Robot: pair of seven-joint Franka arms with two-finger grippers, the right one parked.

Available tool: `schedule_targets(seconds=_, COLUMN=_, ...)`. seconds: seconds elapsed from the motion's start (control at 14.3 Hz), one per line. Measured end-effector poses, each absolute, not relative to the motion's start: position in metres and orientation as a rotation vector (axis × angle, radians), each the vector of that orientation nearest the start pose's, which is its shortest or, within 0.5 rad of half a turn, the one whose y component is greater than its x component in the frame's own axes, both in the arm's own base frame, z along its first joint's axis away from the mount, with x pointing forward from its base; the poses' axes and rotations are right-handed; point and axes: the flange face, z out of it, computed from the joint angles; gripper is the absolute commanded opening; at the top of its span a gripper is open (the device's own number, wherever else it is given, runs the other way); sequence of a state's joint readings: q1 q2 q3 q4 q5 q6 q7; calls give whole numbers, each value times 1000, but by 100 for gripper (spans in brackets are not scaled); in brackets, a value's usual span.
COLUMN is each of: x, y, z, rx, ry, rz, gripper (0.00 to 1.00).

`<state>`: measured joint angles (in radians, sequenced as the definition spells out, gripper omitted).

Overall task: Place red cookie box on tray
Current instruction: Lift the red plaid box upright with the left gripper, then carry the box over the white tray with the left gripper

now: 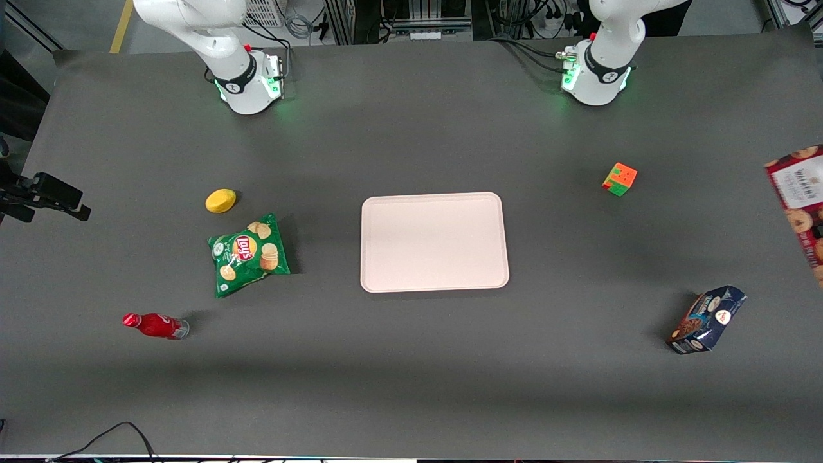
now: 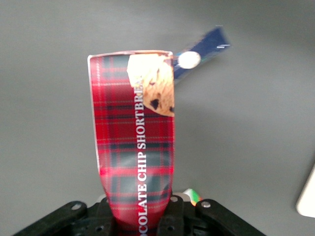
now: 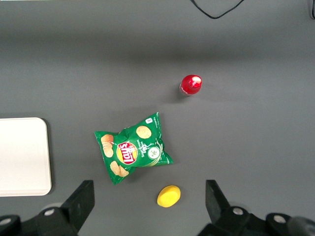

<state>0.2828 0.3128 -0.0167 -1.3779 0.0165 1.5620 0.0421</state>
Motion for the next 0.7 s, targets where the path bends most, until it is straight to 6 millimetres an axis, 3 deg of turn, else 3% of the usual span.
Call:
schedule_targets(seconds=0.21, x=626, y=79, z=544, rx=-3120, ry=-377, rz=201, gripper=19)
schedule_targets(seconds=0.42, x=628, y=-8, z=548, rx=-3140, ry=-339, rz=206, gripper=18)
schedule_targets(seconds=0.7, x=614, y=-143, z=545, rx=-3167, ry=-325, rz=203, gripper=19)
